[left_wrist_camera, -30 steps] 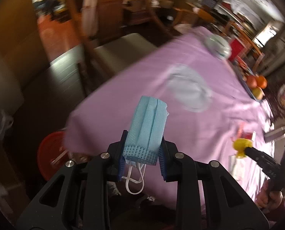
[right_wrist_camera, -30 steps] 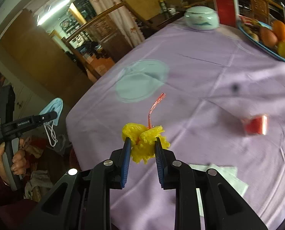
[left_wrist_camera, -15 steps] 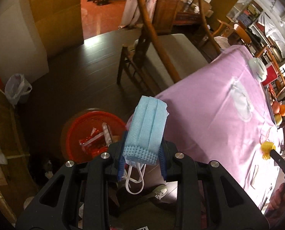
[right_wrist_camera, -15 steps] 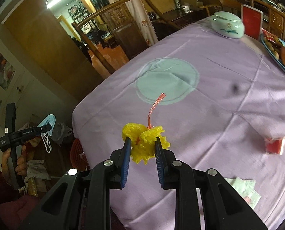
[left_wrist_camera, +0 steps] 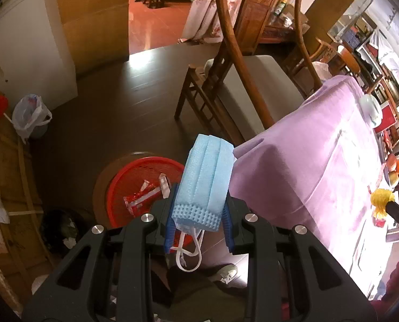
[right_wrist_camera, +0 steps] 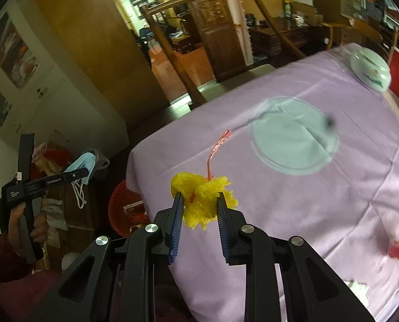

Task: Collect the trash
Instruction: 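Carry the blue mask and yellow bundle down toward the red wastebasket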

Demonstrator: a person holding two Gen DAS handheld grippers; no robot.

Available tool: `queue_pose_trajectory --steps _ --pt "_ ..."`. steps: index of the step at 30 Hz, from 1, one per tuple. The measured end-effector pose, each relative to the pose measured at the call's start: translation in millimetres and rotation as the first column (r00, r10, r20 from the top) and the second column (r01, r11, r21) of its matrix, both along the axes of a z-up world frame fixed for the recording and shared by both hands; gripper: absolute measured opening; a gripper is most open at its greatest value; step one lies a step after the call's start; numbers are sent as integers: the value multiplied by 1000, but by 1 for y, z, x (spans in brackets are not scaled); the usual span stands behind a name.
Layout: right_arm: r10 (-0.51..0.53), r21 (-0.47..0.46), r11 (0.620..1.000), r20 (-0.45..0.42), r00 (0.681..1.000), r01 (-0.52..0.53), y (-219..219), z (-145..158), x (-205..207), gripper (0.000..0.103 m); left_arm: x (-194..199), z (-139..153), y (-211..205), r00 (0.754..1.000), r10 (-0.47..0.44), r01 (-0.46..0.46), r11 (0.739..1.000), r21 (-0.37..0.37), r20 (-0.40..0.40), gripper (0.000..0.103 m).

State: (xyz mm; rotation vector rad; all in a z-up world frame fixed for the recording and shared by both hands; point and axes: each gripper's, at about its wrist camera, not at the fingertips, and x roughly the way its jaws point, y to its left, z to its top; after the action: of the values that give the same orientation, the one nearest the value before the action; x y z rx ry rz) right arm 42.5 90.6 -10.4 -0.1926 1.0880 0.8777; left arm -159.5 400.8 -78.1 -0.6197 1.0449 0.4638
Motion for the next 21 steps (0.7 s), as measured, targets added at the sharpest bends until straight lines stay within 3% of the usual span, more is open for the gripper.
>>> queue_pose_trajectory --steps 13,21 --pt "93 -27 995 16 996 -93 37 3 -13 25 -14 -7 4 997 37 -28 993 119 -74 30" --pt "116 -46 992 23 993 -115 50 4 -15 25 -12 -16 6 993 36 -20 990 143 -109 30"
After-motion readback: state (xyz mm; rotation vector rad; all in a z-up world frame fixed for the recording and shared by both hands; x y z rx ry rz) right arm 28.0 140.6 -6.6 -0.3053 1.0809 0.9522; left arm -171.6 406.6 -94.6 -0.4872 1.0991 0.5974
